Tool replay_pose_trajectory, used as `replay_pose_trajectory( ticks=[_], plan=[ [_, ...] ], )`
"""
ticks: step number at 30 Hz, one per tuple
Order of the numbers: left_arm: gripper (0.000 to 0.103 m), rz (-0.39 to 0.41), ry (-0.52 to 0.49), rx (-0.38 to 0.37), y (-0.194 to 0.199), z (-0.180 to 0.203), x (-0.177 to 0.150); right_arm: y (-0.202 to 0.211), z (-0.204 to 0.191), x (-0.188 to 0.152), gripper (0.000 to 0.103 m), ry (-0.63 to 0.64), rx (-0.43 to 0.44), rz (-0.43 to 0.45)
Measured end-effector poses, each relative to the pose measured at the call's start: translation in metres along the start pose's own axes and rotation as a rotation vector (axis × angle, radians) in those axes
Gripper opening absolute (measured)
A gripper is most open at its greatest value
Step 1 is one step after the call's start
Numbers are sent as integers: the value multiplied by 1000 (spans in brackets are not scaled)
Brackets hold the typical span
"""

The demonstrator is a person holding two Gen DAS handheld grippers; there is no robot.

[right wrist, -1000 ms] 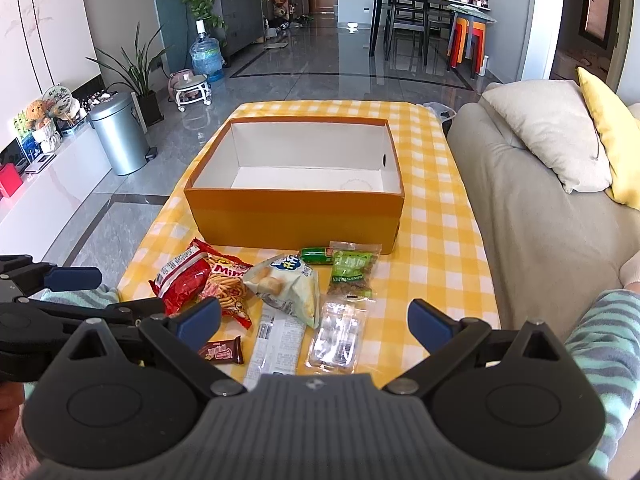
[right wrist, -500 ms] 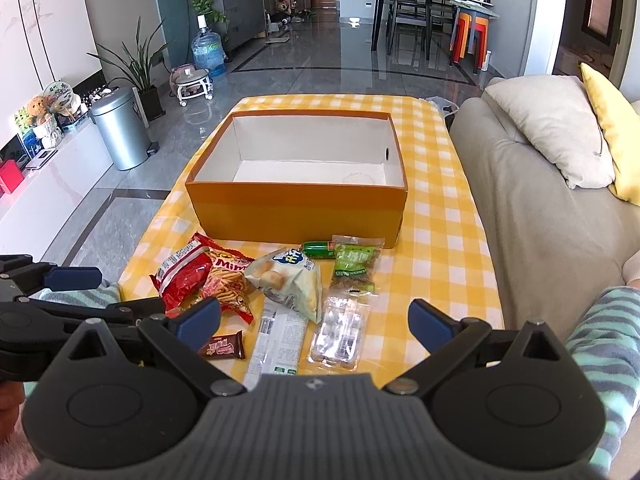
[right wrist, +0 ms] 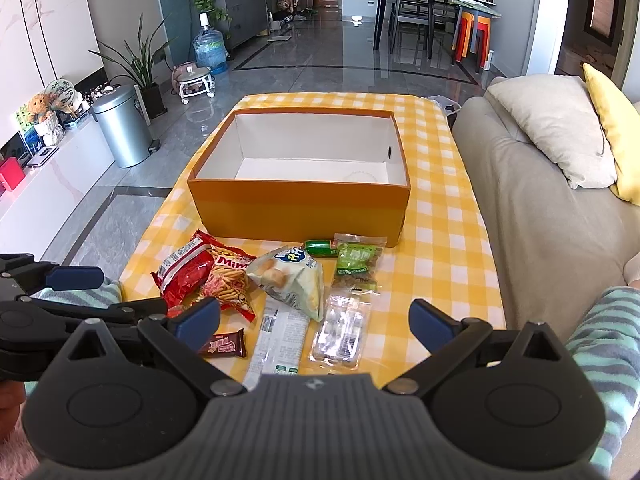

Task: Organize snacks

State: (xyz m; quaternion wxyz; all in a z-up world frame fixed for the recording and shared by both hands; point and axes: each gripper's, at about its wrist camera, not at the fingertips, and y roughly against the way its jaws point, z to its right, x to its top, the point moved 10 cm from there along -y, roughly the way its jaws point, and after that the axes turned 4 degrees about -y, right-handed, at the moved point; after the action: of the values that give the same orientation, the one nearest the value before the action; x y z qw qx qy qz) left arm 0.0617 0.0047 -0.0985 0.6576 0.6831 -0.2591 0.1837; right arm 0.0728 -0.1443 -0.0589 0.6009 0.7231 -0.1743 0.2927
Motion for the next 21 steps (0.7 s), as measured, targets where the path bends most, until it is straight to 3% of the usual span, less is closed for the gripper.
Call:
replay_pose_trajectory(
  ticks=[21],
  plan=[
    [87, -5, -2, -2, 1, 2, 1, 0, -3, 0, 99, 10, 3, 2]
  ],
)
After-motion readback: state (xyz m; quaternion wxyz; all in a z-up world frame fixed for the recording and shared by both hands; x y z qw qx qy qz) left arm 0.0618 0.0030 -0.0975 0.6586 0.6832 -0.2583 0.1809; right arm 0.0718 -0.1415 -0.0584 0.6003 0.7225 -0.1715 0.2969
